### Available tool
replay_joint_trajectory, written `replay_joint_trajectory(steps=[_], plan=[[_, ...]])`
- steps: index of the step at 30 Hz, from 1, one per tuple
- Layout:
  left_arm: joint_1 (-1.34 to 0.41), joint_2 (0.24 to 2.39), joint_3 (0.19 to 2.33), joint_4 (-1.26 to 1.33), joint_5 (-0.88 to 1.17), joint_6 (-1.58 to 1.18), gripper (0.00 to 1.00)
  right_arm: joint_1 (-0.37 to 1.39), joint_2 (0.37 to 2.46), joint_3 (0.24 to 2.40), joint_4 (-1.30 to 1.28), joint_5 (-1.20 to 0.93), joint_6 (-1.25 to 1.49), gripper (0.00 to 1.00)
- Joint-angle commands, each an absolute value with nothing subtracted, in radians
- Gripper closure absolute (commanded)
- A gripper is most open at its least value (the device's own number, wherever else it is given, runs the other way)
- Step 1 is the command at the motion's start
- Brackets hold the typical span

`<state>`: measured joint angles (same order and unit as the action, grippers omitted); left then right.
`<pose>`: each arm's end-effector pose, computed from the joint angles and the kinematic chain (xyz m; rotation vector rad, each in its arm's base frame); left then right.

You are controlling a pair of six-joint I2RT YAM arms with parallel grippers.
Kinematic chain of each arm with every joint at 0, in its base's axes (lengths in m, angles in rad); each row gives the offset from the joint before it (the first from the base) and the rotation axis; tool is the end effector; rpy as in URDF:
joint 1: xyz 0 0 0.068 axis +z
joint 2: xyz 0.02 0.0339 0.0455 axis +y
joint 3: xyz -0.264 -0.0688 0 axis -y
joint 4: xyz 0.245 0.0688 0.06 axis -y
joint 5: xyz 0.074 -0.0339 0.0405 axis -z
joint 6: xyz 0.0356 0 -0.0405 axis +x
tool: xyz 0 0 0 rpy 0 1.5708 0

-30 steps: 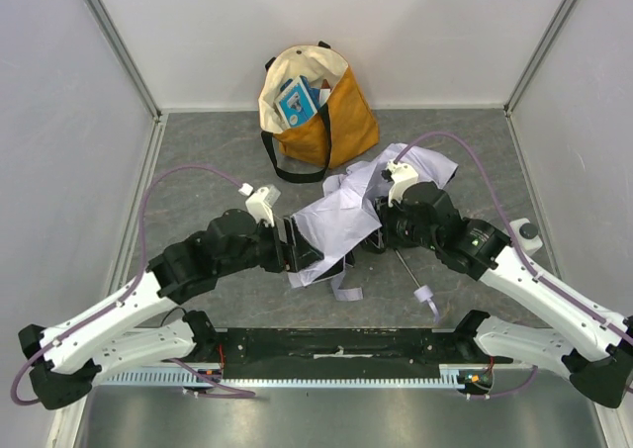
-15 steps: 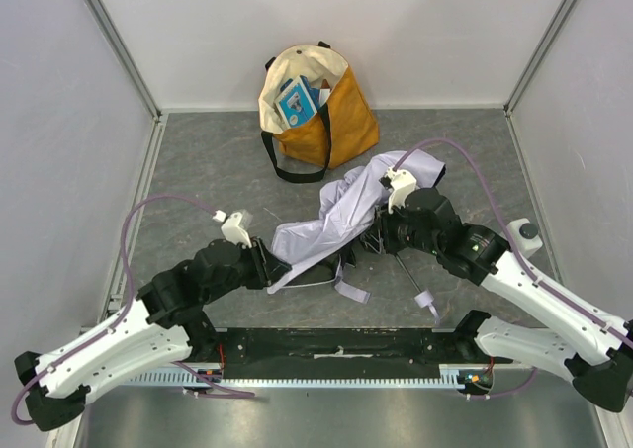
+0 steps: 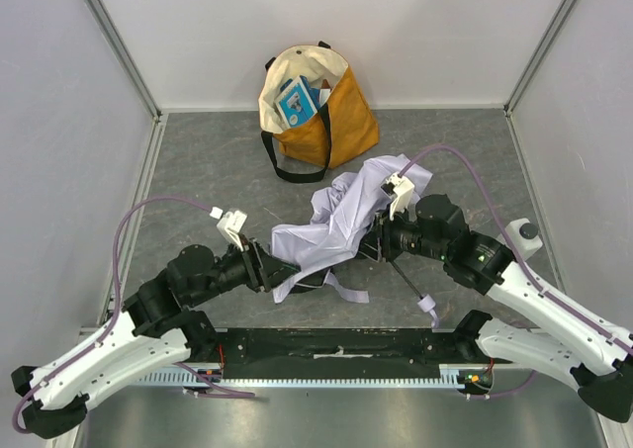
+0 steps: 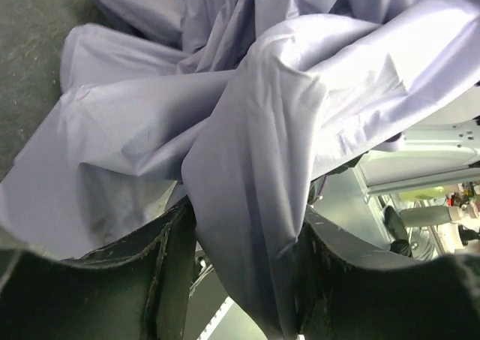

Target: Put away the umbrella

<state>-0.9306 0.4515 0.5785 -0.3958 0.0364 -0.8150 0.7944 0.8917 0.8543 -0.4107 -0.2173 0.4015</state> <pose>0.0727 -0.0998 0.2901 0.1456 2.0276 -1.2100 0.1342 0.1476 0.3226 -0.5625 2.0733 0.9519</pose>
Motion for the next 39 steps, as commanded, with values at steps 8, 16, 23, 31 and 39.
replay_joint_trajectory(steps=[8,16,23,31,39], plan=[[-0.925,0.422,0.902,-0.554,0.014,-0.575,0.23,0.796,0.9,0.816,-0.161,-0.305,0.508,1.0],[-0.927,0.61,0.954,-0.673,-0.075,-0.664,0.3,0.798,0.982,0.781,-0.144,-0.259,0.614,1.0],[-0.92,0.676,0.678,-0.451,-0.138,-0.722,0.46,0.796,1.031,0.664,-0.078,-0.15,0.583,0.99],[-0.784,0.885,0.459,-0.175,-0.074,-0.746,0.65,0.775,1.241,0.569,-0.009,-0.055,0.509,0.85],[-0.77,0.887,0.4,-0.12,-0.015,-0.775,0.66,0.775,1.169,0.511,-0.084,-0.043,0.506,0.41]])
